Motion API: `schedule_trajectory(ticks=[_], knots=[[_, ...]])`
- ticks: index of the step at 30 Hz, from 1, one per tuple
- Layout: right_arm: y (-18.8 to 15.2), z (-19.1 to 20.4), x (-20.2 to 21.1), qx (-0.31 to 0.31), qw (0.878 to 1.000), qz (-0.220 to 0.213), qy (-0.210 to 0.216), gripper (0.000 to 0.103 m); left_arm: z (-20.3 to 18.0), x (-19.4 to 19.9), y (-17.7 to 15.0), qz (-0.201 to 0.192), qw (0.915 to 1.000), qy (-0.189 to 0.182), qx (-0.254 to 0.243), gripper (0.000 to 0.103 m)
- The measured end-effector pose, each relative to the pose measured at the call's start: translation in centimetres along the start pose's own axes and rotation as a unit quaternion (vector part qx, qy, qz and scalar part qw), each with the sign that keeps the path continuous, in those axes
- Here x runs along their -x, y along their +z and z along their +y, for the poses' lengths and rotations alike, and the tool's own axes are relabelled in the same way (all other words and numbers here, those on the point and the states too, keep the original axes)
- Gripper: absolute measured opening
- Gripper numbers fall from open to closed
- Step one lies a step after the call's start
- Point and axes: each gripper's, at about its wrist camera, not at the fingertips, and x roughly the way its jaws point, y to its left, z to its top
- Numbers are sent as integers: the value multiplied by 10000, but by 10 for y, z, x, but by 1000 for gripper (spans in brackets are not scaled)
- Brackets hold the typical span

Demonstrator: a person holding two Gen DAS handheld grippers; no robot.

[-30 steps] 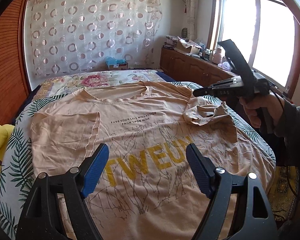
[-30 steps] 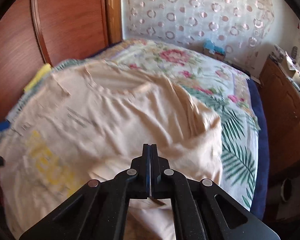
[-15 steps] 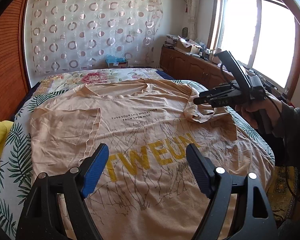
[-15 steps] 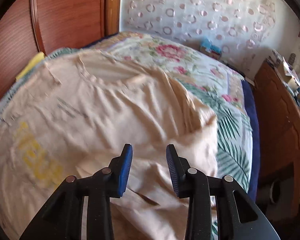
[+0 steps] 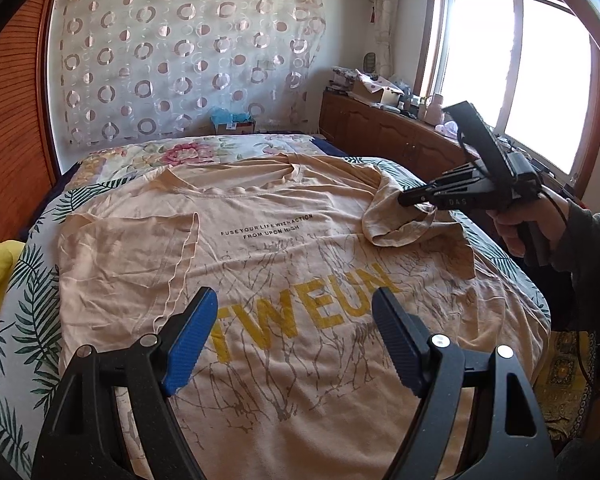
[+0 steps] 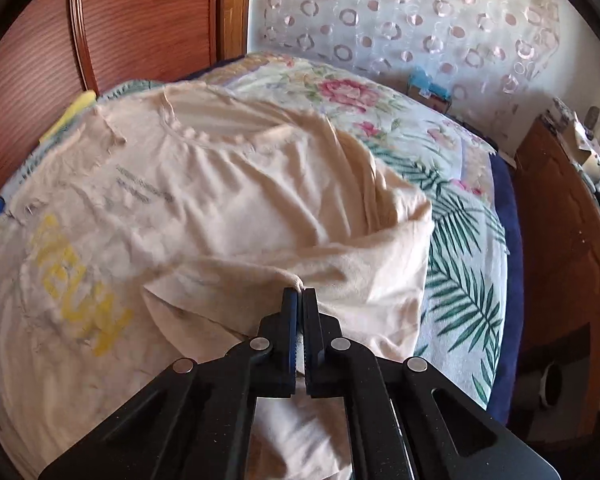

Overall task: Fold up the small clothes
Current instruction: 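Open the right gripper and release the tucked fabric, then close the right gripper on the folded side fabric and lift it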

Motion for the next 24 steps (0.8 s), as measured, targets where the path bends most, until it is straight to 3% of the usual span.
schedule_trajectory(ticks=[10, 11, 12, 13, 20, 24], knots=[[50, 22, 17, -408, 9958, -501, 649, 2, 2, -1, -1, 67, 10000, -17, -18, 80], [51, 26, 16, -381, 9957, -505, 679, 10, 2, -1, -1, 74, 10000, -16, -26, 80], [49, 28, 16, -365, 9962, -500, 610, 22, 2, -1, -1, 84, 10000, -14, -35, 80], [46, 29, 17, -354, 9966, -502, 552, 25, 2, -1, -1, 90, 10000, -11, -36, 80], [2, 4, 25, -521, 9981, -325, -56, 25, 2, -3, -1, 103, 9999, -67, 11, 80], [-23, -13, 21, -835, 9963, -119, -142, 25, -4, -11, 4, 155, 9998, -103, -107, 80]])
